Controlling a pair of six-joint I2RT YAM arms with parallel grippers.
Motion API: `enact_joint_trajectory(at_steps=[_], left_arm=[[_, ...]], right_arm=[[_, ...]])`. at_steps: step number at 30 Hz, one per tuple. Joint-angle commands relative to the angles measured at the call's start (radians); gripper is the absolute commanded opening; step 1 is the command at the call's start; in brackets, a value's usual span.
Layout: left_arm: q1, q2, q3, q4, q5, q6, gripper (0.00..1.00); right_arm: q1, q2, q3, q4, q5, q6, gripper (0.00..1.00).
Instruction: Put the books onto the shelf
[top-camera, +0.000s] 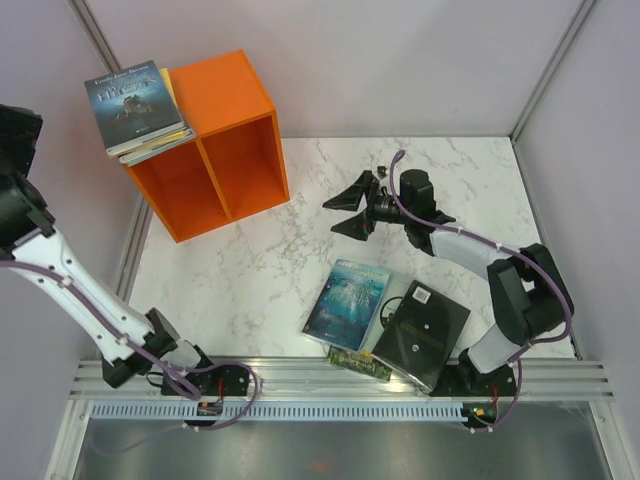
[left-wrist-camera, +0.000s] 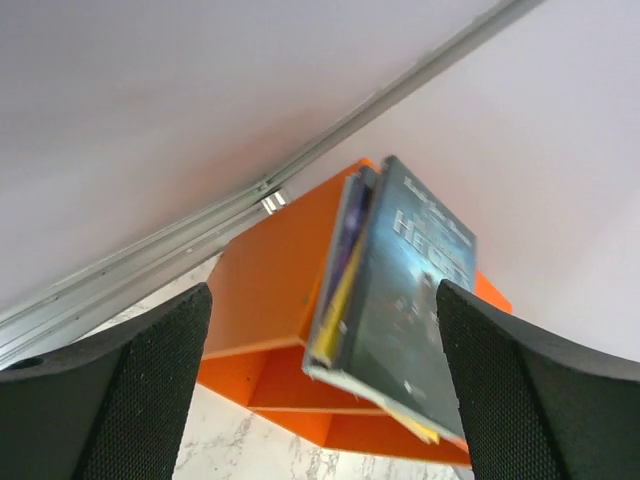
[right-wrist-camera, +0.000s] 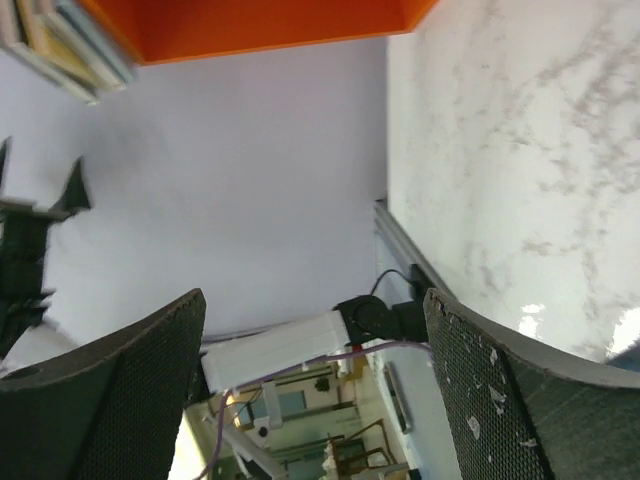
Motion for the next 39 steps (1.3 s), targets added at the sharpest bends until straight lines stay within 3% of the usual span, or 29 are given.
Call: enact_joint_trajectory(at_steps=[1, 3, 4, 6, 14, 16, 17, 20, 22, 26, 29, 34, 39], left_arm=[[-0.039, -0.151, -0.045, -0.059, -0.046, -0.008, 0.93], [-0.120, -0.206, -0.129, -0.050, -0.017, -0.029, 0.92], [-0.154, -0.217, -0.151, -0.044, -0.017, -0.034, 0.91], [-0.261, -0.263, -0.216, -0.038, -0.041, -0.038, 0.91], [-0.618, -0.390, -0.539, -0.032, -0.072, -0.068, 0.89], [-0.767, -0.369, -0.637, -0.033, -0.090, -0.051, 0.89], [-0.916, -0.367, -0.709, -0.027, -0.113, -0.058, 0.89], [-1.089, -0.370, -0.883, -0.010, -0.150, -0.100, 0.89], [-1.136, -0.398, -1.006, 0.071, -0.103, -0.130, 0.89], [-1.206, -0.467, -1.409, 0.298, 0.062, -0.164, 0.90], [-1.223, -0.469, -1.581, 0.451, 0.147, -0.173, 0.90], [-1.237, -0.354, -1.708, 0.715, 0.276, -0.167, 0.92], [-1.249, -0.130, -1.875, 1.060, 0.398, -0.265, 0.92]], right_arm=[[-0.006, -0.085, 0.059, -0.411, 0.094, -0.319, 0.92], [-0.007, -0.103, 0.128, -0.622, 0.191, -0.456, 0.92], [-0.007, -0.105, 0.154, -0.813, 0.302, -0.565, 0.93], [-0.007, -0.106, 0.211, -0.999, 0.412, -0.632, 0.93], [-0.007, -0.175, 0.205, -1.201, 0.685, -0.756, 0.94], [-0.009, -0.187, 0.175, -1.207, 0.694, -0.759, 0.94], [-0.004, -0.183, 0.164, -1.209, 0.687, -0.758, 0.94], [0.011, -0.166, 0.130, -1.207, 0.659, -0.736, 0.94], [0.033, -0.163, 0.101, -1.204, 0.656, -0.709, 0.94], [0.071, -0.166, 0.027, -1.166, 0.639, -0.660, 0.95], [0.097, -0.157, -0.031, -1.120, 0.619, -0.623, 0.95], [0.100, -0.146, -0.141, -1.023, 0.556, -0.574, 0.96], [0.099, -0.125, -0.307, -0.758, 0.424, -0.446, 0.97]])
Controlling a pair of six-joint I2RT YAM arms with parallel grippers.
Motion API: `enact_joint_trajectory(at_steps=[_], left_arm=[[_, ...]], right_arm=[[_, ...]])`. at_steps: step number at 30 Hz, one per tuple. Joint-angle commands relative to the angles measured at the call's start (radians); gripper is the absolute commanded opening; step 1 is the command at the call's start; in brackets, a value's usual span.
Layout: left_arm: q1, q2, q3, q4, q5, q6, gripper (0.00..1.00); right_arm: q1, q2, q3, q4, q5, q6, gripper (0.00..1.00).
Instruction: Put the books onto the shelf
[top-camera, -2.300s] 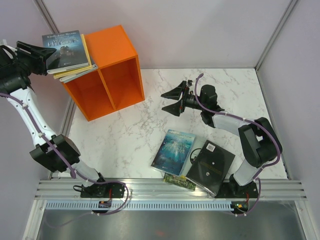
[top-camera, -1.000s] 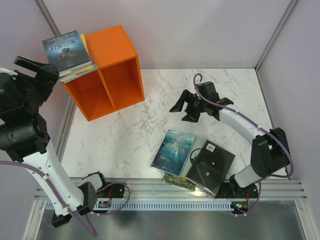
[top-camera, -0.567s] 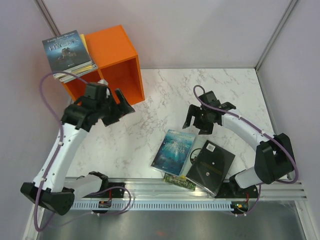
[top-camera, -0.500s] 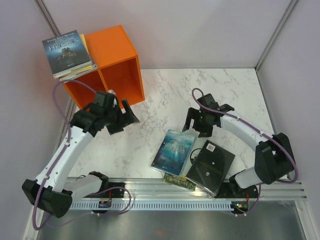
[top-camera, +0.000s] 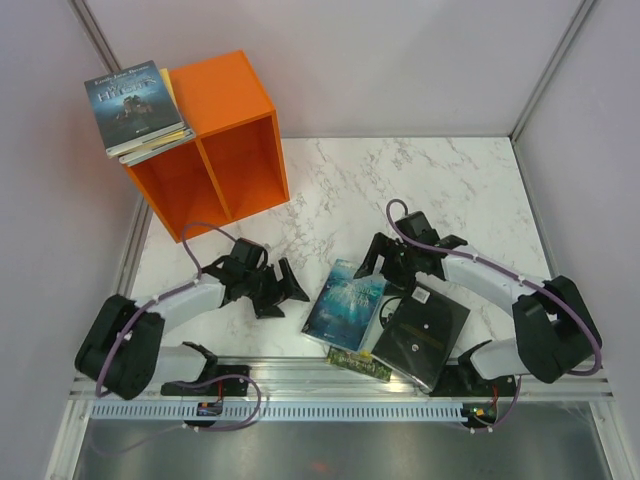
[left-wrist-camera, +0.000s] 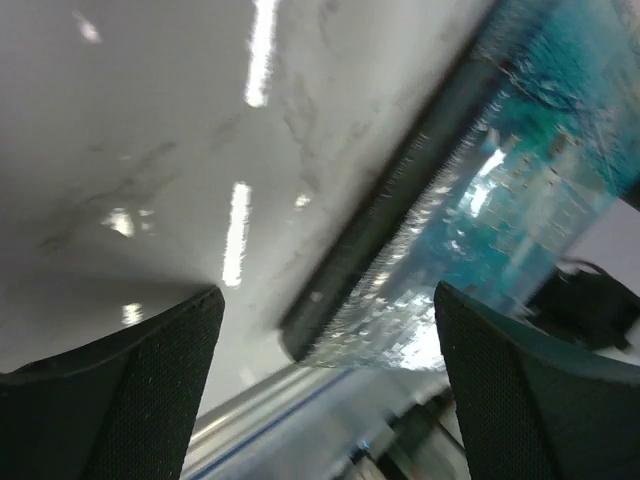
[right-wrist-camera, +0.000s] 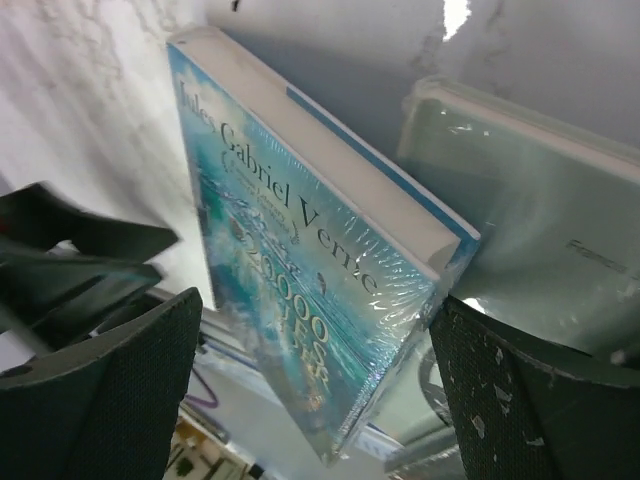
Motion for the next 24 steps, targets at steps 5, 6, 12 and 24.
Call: enact_joint_trajectory(at_steps=[5, 6, 12, 24], left_arm=[[-0.008, 0.298, -0.145, 0.584, 0.189, -0.123, 0.92], [-0.008, 0.322, -0.151, 0.619, 0.209, -0.141, 0.92], [-0.008, 0.434, -0.226, 0.937, 0.302, -0.287, 0.91], [-0.005, 0.295, -0.191, 0.882, 0.322, -0.305, 0.91]], right_arm=[[0.021, 0.145, -0.240, 0.387, -0.120, 0.149, 0.96], [0.022, 0.154, -0.257, 0.404, -0.123, 0.154, 0.94], [0.024, 0.209, -0.357, 0.674, -0.212, 0.247, 0.88], [0.082, 0.134, -0.234, 0.612, -0.186, 0.190, 0.10]])
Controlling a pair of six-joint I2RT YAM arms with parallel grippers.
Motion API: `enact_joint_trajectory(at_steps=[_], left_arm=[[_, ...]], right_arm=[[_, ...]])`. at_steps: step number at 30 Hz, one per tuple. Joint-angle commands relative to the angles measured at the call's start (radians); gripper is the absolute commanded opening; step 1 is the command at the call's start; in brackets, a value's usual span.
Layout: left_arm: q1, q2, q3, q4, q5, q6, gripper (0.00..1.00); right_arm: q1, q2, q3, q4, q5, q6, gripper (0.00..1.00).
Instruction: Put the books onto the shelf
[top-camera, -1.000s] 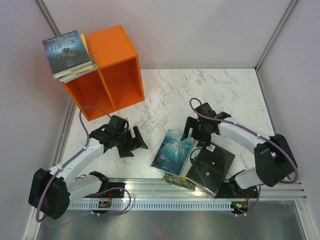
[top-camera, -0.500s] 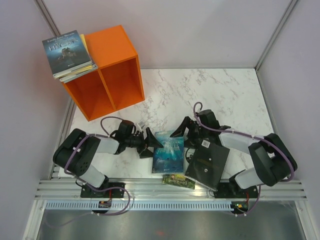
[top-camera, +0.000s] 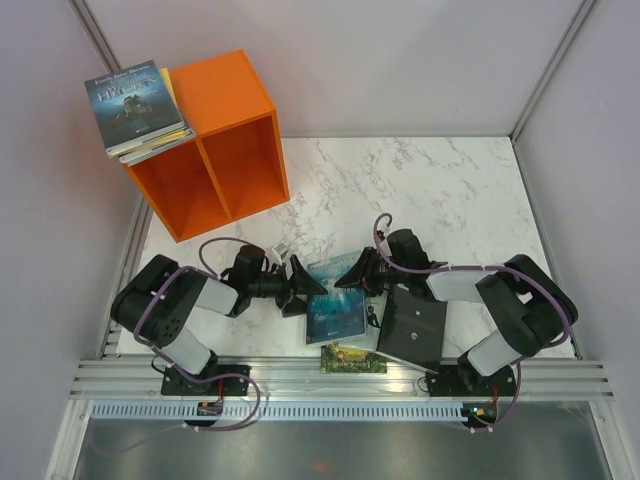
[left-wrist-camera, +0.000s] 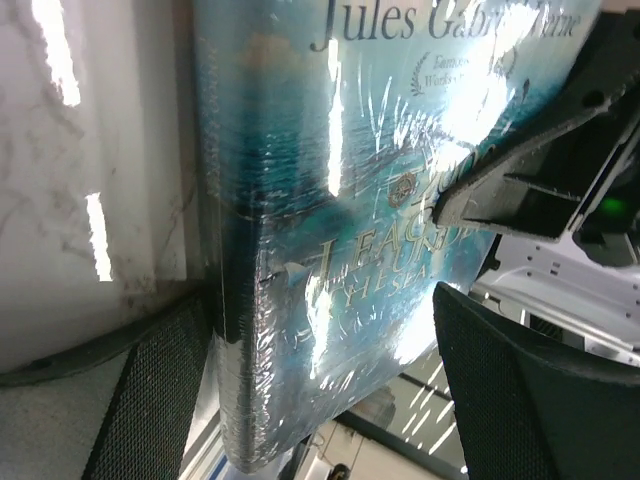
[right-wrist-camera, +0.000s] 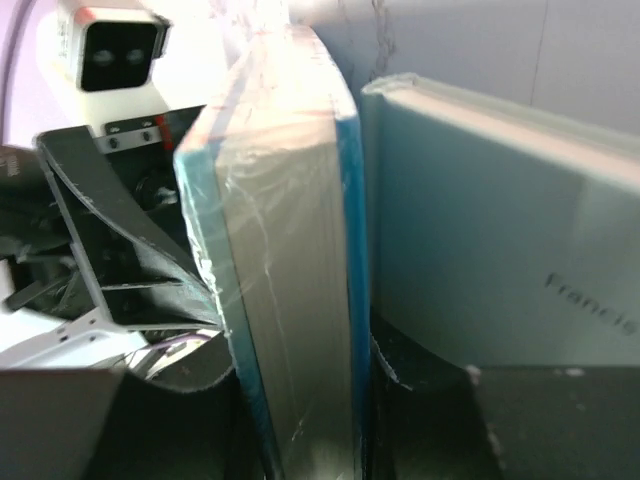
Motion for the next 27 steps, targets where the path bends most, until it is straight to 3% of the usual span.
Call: enact_joint_trajectory(at_steps=[1, 5, 8, 13, 17, 22, 27], left_arm=[[-0.002, -0.113, 0.019, -0.130, -0.065, -0.001, 0.91], [0.026, -0.268, 0.054, -0.302, -0.108, 0.060, 0.92], [0.110, -0.366, 0.042, -0.313, -0.073, 0.038, 0.93], [0.257, -0.475, 0.016, -0.322, -0.017, 0.031, 0.93], [0.268, -0.504, 0.063, -0.411, -0.031, 0.089, 0.93], [0.268, -0.527, 0.077, -0.422, -0.060, 0.088, 0.93], [0.268, -0.561, 0.059, -0.260, -0.024, -0.028, 0.93]], right_arm=[[0.019, -0.048, 0.040, -0.277, 0.110, -0.073, 0.03], [0.019, -0.111, 0.126, -0.364, 0.122, -0.122, 0.00], [0.008, -0.139, 0.185, -0.342, 0.071, -0.095, 0.00], [-0.029, -0.073, 0.229, 0.086, -0.169, 0.219, 0.00], [-0.029, -0.018, 0.335, 0.157, -0.243, 0.295, 0.00], [-0.029, 0.020, 0.346, 0.365, -0.293, 0.465, 0.00], [-0.024, 0.033, 0.334, 0.415, -0.301, 0.499, 0.00]])
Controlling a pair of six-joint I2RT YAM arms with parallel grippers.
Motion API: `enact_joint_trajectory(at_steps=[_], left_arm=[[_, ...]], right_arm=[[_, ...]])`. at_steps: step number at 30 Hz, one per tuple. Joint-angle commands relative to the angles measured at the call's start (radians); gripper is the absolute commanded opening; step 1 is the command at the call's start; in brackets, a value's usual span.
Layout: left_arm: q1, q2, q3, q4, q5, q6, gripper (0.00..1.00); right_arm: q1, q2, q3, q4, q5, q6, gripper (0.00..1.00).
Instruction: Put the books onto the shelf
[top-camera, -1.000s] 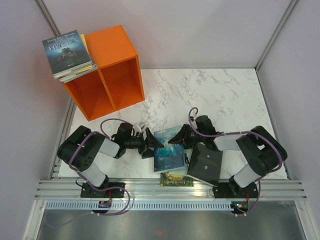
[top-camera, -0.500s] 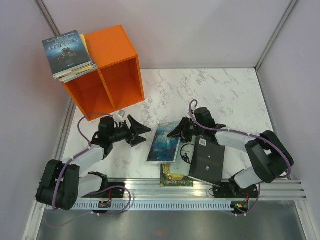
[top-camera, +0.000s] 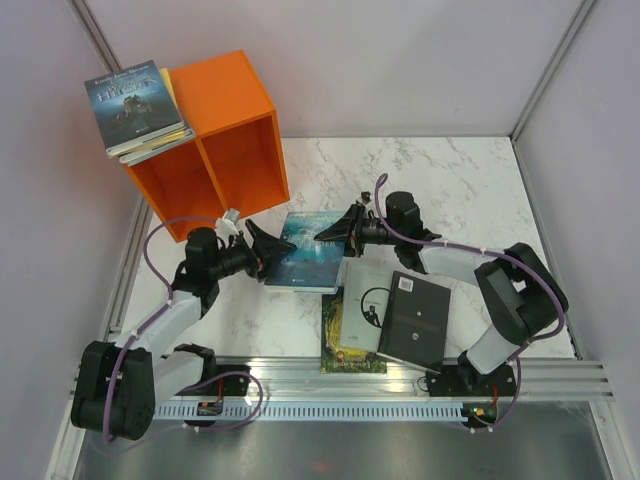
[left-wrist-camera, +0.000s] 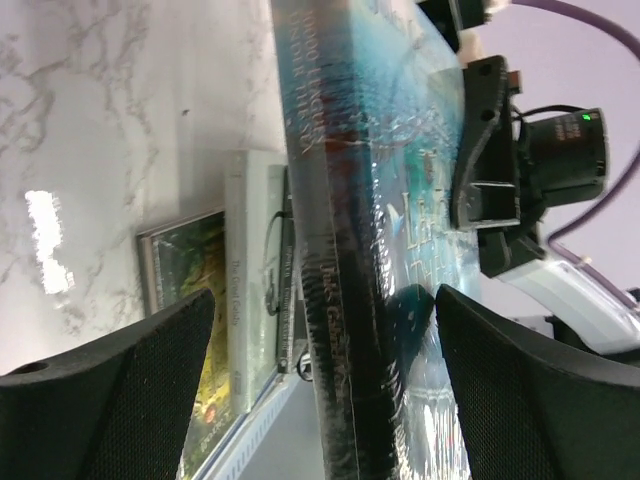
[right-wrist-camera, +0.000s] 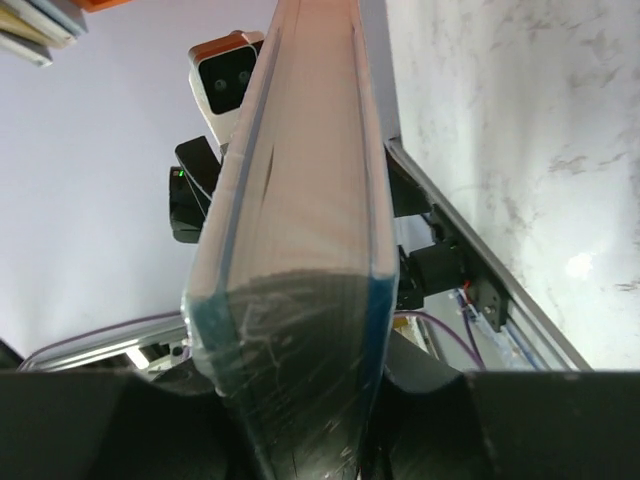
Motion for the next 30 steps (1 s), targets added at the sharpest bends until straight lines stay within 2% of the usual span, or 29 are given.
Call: enact_joint_trajectory(at_steps=[1, 5, 6, 10, 12, 13, 15, 17, 18, 19, 21, 22, 26, 30], left_arm=[[-0.004, -0.019, -0.008, 0.192, 0.038, -0.086, 0.93], [-0.009, 0.000, -0.005, 0.350, 0.087, -0.215, 0.86], [-0.012, 0.000, -0.003, 0.364, 0.092, -0.221, 0.74], [-0.033, -0.005, -0.005, 0.449, 0.106, -0.278, 0.44], [-0.058, -0.003, 0.008, 0.479, 0.112, -0.284, 0.20], [-0.067, -0.005, 0.015, 0.465, 0.109, -0.275, 0.03], [-0.084, -0.037, 0.032, 0.373, 0.083, -0.254, 0.02], [-0.086, -0.101, 0.058, 0.245, 0.016, -0.186, 0.02], [-0.086, -0.123, 0.072, 0.114, -0.017, -0.154, 0.02], [-0.087, -0.149, 0.084, 0.048, -0.082, -0.105, 0.02], [-0.084, -0.204, 0.121, -0.095, -0.156, -0.074, 0.02], [-0.084, -0.215, 0.136, -0.140, -0.229, -0.054, 0.02], [-0.084, -0.218, 0.239, -0.344, -0.379, -0.023, 0.02], [-0.084, -0.223, 0.281, -0.432, -0.497, -0.046, 0.02]], right_arm=[[0.011, -0.017, 0.043, 0.304, -0.100, 0.145, 0.00], [0.031, 0.032, 0.018, 0.479, -0.088, 0.271, 0.00], [0.033, 0.040, 0.018, 0.527, -0.085, 0.283, 0.00], [0.034, 0.064, 0.027, 0.562, -0.080, 0.297, 0.00], [0.038, 0.077, 0.038, 0.569, -0.082, 0.299, 0.00], [0.039, 0.080, 0.039, 0.569, -0.083, 0.297, 0.00], [0.041, 0.089, 0.044, 0.567, -0.082, 0.299, 0.00], [0.039, 0.095, 0.038, 0.587, -0.079, 0.314, 0.33], [0.042, 0.094, 0.033, 0.593, -0.077, 0.320, 0.50], [0.041, 0.091, 0.018, 0.596, -0.076, 0.329, 0.61], [0.044, 0.074, -0.002, 0.598, -0.077, 0.328, 0.96], [0.047, 0.066, -0.029, 0.598, -0.079, 0.328, 0.98], [0.093, 0.003, -0.109, 0.595, -0.062, 0.323, 0.98], [0.137, -0.054, -0.178, 0.543, -0.018, 0.308, 0.98]])
